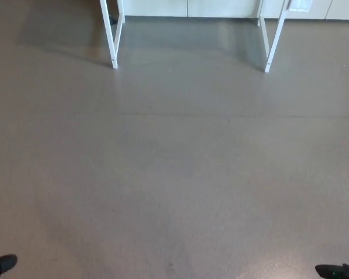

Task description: The robot walk towards a table in front and then clicks the light switch button using the right hand's index finger

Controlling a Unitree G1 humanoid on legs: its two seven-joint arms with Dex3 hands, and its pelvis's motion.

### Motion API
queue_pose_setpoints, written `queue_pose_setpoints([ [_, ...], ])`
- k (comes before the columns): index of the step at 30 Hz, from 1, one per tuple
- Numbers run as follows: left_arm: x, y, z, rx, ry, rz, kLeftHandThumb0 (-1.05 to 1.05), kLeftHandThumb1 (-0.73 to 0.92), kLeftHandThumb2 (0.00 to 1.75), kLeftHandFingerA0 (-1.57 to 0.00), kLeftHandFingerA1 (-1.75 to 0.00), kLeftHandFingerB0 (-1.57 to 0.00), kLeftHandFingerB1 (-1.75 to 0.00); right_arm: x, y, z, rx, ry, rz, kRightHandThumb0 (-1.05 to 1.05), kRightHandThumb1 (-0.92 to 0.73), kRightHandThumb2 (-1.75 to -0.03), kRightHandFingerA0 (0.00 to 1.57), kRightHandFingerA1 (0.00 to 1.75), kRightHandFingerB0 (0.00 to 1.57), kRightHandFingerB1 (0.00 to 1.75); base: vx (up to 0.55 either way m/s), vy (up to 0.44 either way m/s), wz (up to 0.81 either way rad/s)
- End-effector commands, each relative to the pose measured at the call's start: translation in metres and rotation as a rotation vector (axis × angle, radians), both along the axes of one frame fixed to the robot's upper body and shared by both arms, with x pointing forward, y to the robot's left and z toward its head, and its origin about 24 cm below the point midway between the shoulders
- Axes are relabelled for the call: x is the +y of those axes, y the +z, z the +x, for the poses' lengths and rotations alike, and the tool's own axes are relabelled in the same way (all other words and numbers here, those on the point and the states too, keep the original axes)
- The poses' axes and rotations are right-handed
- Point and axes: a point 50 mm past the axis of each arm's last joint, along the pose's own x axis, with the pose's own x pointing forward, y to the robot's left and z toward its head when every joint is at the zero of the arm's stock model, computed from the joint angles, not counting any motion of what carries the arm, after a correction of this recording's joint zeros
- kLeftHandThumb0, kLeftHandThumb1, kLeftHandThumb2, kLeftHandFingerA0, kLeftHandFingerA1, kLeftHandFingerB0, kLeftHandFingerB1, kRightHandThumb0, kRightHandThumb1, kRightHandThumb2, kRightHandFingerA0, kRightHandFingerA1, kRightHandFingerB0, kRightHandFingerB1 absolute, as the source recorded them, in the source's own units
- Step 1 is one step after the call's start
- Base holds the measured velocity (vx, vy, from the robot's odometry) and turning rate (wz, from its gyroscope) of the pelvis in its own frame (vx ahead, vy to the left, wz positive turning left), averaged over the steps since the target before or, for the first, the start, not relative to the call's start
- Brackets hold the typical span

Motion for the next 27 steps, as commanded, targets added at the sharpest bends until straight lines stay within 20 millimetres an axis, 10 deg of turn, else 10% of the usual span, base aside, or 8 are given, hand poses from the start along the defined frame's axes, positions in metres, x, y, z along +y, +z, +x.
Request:
queue_pose_setpoints([
  [1, -0.001, -0.001, -0.009, 0.032, -0.011, -0.069, -0.09, 0.61, 0.58, -0.51, -0.47, -0.44, -0.42, -0.005, 0.004, -0.013, -0.036, 0.007, 0.019, -0.22, -0.63, -0.58, 0.59, 0.58, 0.38, 0.45, 0.0, 0.0, 0.0],
  [17, -0.012, -0.012, -0.029, 0.09, -0.038, -0.071, -0.08, 0.61, 0.58, -0.52, -0.47, -0.48, -0.43, -0.013, 0.006, -0.031, -0.015, 0.027, 0.002, -0.25, -0.62, -0.57, 0.61, 0.59, 0.38, 0.44, 0.0, 0.0, 0.0],
  [27, -0.006, 0.006, -0.009, 0.039, -0.056, -0.055, -0.08, 0.61, 0.57, -0.48, -0.44, -0.46, -0.41, -0.001, 0.012, -0.01, -0.06, 0.062, 0.025, -0.23, -0.62, -0.58, 0.62, 0.57, 0.38, 0.44, 0.03, -0.009, 0.04],
])
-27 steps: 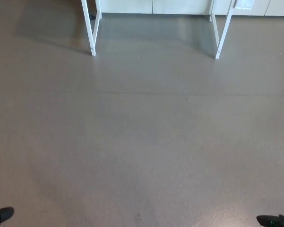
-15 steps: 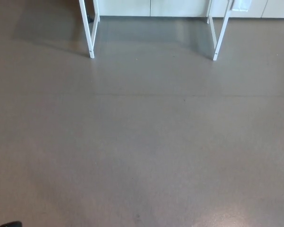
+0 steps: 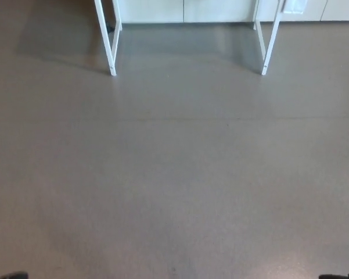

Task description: The robot walk towards a table in front and then clicks the light switch button using the right hand's index finger

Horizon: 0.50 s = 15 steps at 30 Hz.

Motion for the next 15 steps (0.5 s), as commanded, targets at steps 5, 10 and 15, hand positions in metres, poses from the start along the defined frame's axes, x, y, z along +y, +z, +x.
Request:
queue_pose_setpoints([
  [5, -0.0007, 0.0051, 0.002, 0.028, -0.011, -0.005, -0.07, 0.62, 0.57, -0.47, -0.44, -0.47, -0.42, -0.0012, 0.0055, 0.002, -0.01, 0.018, -0.015, -0.24, -0.61, -0.57, 0.63, 0.59, 0.38, 0.44, 0.02, 0.021, -0.02],
  [10, -0.0004, 0.0065, 0.003, 0.03, -0.013, -0.007, -0.08, 0.6, 0.57, -0.48, -0.45, -0.48, -0.42, 0.0002, 0.006, 0.0043, -0.012, 0.025, -0.016, -0.23, -0.62, -0.58, 0.62, 0.58, 0.39, 0.44, 0.11, 0.235, 0.02],
  [15, 0.0006, 0.0056, 0.0041, 0.035, -0.03, -0.004, -0.09, 0.6, 0.57, -0.49, -0.45, -0.48, -0.42, 0.0016, 0.0062, 0.006, -0.012, 0.033, -0.025, -0.24, -0.61, -0.57, 0.63, 0.59, 0.39, 0.44, 0.15, 0.317, -0.09],
])
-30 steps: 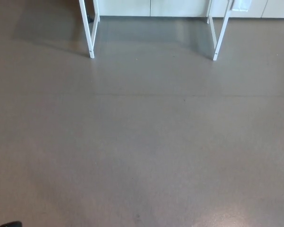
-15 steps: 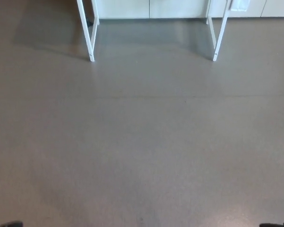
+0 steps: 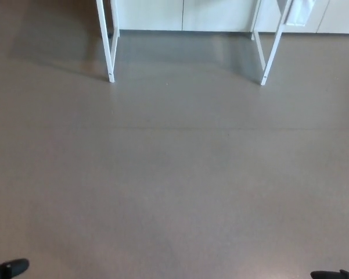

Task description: The robot walk towards a table in front and then clicks the light switch button using the right hand's index finger

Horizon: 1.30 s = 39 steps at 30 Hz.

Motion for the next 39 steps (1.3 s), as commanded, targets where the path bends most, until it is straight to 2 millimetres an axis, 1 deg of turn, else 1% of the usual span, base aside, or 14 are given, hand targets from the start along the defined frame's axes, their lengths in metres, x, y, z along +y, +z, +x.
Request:
queue_pose_setpoints([
  [1, -0.001, -0.002, -0.002, 0.029, -0.004, -0.013, -0.09, 0.6, 0.57, -0.49, -0.45, -0.49, -0.42, -0.005, 0.002, 0.003, 0.004, 0.0, -0.029, -0.24, -0.61, -0.57, 0.63, 0.59, 0.39, 0.44, 0.13, 0.092, 0.05],
  [4, 0.0, -0.002, -0.004, 0.034, 0.0, -0.015, -0.07, 0.62, 0.57, -0.49, -0.45, -0.48, -0.42, -0.003, 0.002, 0.003, 0.005, 0.01, -0.027, -0.23, -0.62, -0.58, 0.63, 0.59, 0.38, 0.44, 0.15, 0.029, 0.08],
  [6, -0.001, -0.004, -0.005, 0.038, -0.014, -0.004, -0.09, 0.62, 0.59, -0.48, -0.45, -0.47, -0.42, -0.004, 0.001, 0.003, 0.008, 0.011, -0.034, -0.25, -0.61, -0.57, 0.64, 0.59, 0.38, 0.44, 0.1, -0.047, 0.14],
  [9, -0.003, -0.006, -0.009, 0.048, -0.031, 0.004, -0.07, 0.61, 0.57, -0.49, -0.44, -0.49, -0.41, -0.003, 0.0, 0.002, 0.015, 0.011, -0.043, -0.26, -0.61, -0.57, 0.64, 0.59, 0.39, 0.44, 0.1, -0.133, 0.11],
  [11, -0.006, -0.007, -0.011, 0.056, -0.046, -0.001, -0.12, 0.63, 0.59, -0.49, -0.44, -0.47, -0.41, -0.002, 0.0, 0.001, 0.011, 0.018, -0.044, -0.25, -0.62, -0.57, 0.64, 0.59, 0.39, 0.44, 0.18, -0.208, 0.25],
  [14, -0.007, -0.008, -0.012, 0.059, -0.051, 0.002, -0.13, 0.62, 0.6, -0.5, -0.45, -0.47, -0.42, -0.002, 0.001, 0.002, 0.0, 0.033, -0.045, -0.24, -0.62, -0.57, 0.65, 0.6, 0.4, 0.45, 0.22, -0.202, 0.25],
  [15, -0.008, -0.01, -0.013, 0.06, -0.053, 0.003, -0.09, 0.63, 0.58, -0.51, -0.44, -0.48, -0.41, -0.003, 0.001, 0.002, -0.001, 0.039, -0.054, -0.25, -0.62, -0.57, 0.65, 0.6, 0.4, 0.45, 0.18, -0.186, -0.03],
  [20, -0.01, -0.012, -0.014, 0.06, -0.063, 0.003, -0.08, 0.62, 0.58, -0.52, -0.45, -0.49, -0.42, -0.004, 0.0, 0.001, 0.011, 0.034, -0.061, -0.24, -0.62, -0.58, 0.65, 0.58, 0.39, 0.44, 0.12, -0.098, -0.02],
  [23, -0.012, -0.014, -0.016, 0.066, -0.077, 0.016, -0.08, 0.6, 0.57, -0.53, -0.45, -0.5, -0.41, -0.003, 0.0, 0.0, 0.015, 0.034, -0.057, -0.24, -0.62, -0.58, 0.64, 0.58, 0.39, 0.44, 0.14, 0.04, -0.11],
  [29, -0.018, -0.021, -0.013, 0.061, -0.096, 0.041, -0.08, 0.59, 0.57, -0.55, -0.45, -0.52, -0.42, -0.005, 0.0, -0.001, 0.012, 0.043, -0.068, -0.24, -0.62, -0.58, 0.66, 0.59, 0.4, 0.44, 0.23, 0.16, -0.01],
  [33, -0.02, -0.025, -0.011, 0.071, -0.089, 0.062, -0.07, 0.59, 0.57, -0.54, -0.45, -0.5, -0.41, -0.002, -0.001, -0.004, 0.012, 0.046, -0.074, -0.25, -0.62, -0.58, 0.67, 0.6, 0.4, 0.44, 0.25, 0.113, 0.03],
  [39, -0.017, -0.029, -0.026, 0.096, -0.115, 0.087, -0.11, 0.59, 0.57, -0.55, -0.45, -0.51, -0.41, -0.001, -0.003, -0.009, 0.029, 0.064, -0.076, -0.27, -0.62, -0.57, 0.69, 0.61, 0.39, 0.44, 0.16, -0.032, 0.08],
])
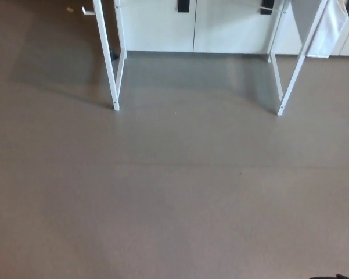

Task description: The robot walk towards a table in front and then clicks the light switch button using the right hand's index finger

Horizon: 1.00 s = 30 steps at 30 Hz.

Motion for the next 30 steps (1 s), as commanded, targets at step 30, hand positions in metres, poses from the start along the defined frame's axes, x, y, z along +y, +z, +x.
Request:
queue_pose_setpoints([
  [30, 0.007, 0.007, 0.001, -0.046, -0.018, 0.036, -0.1, 0.6, 0.57, -0.54, -0.44, -0.5, -0.41, 0.001, -0.002, -0.005, -0.001, 0.036, -0.047, -0.26, -0.62, -0.58, 0.68, 0.59, 0.39, 0.43, 0.29, 0.014, 0.0],
])
